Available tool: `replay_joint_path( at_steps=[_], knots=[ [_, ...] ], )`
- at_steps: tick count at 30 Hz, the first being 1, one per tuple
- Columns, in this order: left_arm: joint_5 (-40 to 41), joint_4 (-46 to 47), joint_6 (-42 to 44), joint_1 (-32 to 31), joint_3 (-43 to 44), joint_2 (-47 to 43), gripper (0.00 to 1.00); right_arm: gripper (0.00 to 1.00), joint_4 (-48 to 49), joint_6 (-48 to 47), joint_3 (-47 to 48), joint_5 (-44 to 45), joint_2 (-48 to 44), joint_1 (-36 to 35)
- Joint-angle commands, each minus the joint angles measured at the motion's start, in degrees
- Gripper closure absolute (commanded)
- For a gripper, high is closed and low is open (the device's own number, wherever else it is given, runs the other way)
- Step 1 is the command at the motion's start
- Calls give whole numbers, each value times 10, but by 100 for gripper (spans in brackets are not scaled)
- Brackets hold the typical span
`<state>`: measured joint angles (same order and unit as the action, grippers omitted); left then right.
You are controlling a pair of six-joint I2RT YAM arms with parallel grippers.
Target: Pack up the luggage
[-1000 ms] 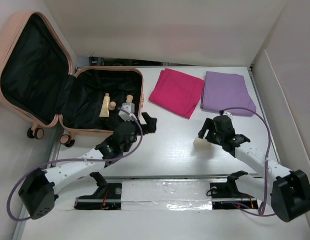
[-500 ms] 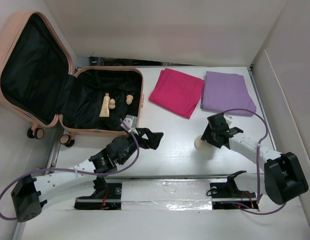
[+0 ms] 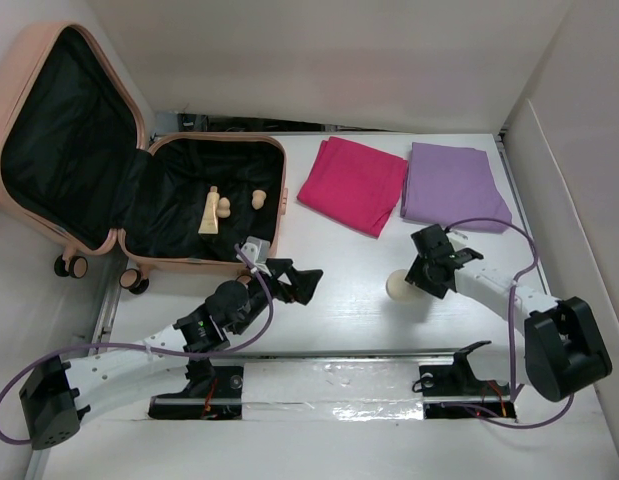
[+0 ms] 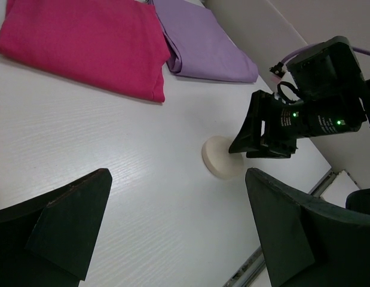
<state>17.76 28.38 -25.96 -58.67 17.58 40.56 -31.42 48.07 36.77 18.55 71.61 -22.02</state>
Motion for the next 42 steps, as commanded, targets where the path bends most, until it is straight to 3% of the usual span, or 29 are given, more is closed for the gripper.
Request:
replay_joint_path(
  at_steps=[1, 5, 6, 11, 15, 20, 24, 27, 29, 30, 32, 33, 34, 36, 40, 41, 42],
  knots=[
    [-8, 41, 6, 4, -9, -13, 6, 45, 1, -3, 22, -10, 24, 3],
    [-7, 40, 4, 9, -10, -12, 7, 61, 23, -10, 21, -40, 37, -7],
    [-7, 39, 4, 9, -11, -13, 7, 72, 27, -11, 21, -43, 37, -7],
    [3, 34, 3, 9, -12, -13, 9, 100, 59, -1, 19, -33, 20, -13],
    [25, 30, -5, 9, -13, -25, 16, 100, 66, -3, 31, -27, -47, -38],
    [94, -7, -31, 9, 8, -60, 39, 100, 127, -13, 114, -101, -52, -109],
    [123, -46, -55, 4, 34, -100, 43, 100, 169, -44, 252, -119, 61, -194],
    [154, -72, -61, -11, 51, -129, 47, 100, 228, -62, 377, -164, 140, -207],
    [158, -78, -65, -11, 57, -147, 59, 100, 245, -69, 462, -181, 235, -227],
    [159, -76, -66, -11, 58, -163, 64, 100, 244, -73, 553, -205, 270, -232],
    [163, -82, -66, -11, 68, -172, 78, 86, 229, -78, 640, -235, 364, -232],
    [167, -88, -67, -11, 73, -170, 83, 69, 222, -81, 674, -248, 388, -232],
    [173, -102, -69, -11, 79, -166, 97, 61, 216, -82, 716, -251, 403, -232],
    [177, -109, -71, -11, 97, -139, 100, 38, 228, -84, 712, -259, 402, -213],
    [169, -77, -66, -11, 119, -81, 100, 33, 308, -79, 544, -295, 317, -157],
    [165, -69, -66, -11, 127, -65, 100, 34, 328, -83, 508, -297, 294, -145],
    [162, -60, -62, -11, 133, -25, 100, 43, 339, -92, 469, -289, 242, -120]
  ],
)
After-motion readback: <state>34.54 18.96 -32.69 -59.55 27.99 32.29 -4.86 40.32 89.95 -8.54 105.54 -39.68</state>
